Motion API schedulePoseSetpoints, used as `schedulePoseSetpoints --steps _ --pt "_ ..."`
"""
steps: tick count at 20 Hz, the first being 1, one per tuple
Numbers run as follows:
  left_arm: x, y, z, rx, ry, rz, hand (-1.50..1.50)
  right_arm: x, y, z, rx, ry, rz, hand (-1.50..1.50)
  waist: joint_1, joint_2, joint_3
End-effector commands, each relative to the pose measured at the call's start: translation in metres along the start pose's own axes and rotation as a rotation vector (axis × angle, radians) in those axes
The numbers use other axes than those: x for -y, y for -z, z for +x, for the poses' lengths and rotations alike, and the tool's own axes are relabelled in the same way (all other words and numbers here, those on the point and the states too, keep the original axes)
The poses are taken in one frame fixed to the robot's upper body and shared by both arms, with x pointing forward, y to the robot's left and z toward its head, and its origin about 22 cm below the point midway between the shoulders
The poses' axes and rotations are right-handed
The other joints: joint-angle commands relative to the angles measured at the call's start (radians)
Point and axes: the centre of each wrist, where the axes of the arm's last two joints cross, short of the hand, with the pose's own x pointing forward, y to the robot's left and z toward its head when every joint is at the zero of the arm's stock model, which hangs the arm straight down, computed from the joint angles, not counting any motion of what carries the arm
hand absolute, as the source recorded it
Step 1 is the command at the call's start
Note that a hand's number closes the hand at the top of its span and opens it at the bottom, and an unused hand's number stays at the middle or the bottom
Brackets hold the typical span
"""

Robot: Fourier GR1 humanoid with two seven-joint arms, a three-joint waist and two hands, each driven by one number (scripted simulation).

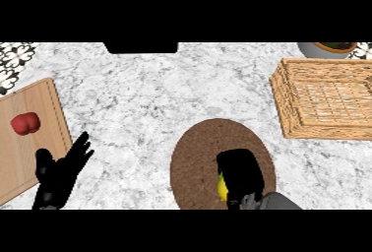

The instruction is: Pick the lemon from the placemat and place it in the basket

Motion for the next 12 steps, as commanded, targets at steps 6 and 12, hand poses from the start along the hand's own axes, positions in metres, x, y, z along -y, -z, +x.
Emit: schedulePoseSetpoints --steps 6,12 --pt "-0.001 -0.015 -0.032 -0.127 0.021 -0.005 0.00 -0.006 -0.041 -0.029 -0.010 0.065 -0.196 1.50 0.001 0.008 -0.009" --pt "-0.011 -0.008 -0.029 -0.126 -0.005 0.016 0.00 0.066 -0.071 -0.002 0.106 0.745 -0.463 1.50 -0.027 0.010 -0.005"
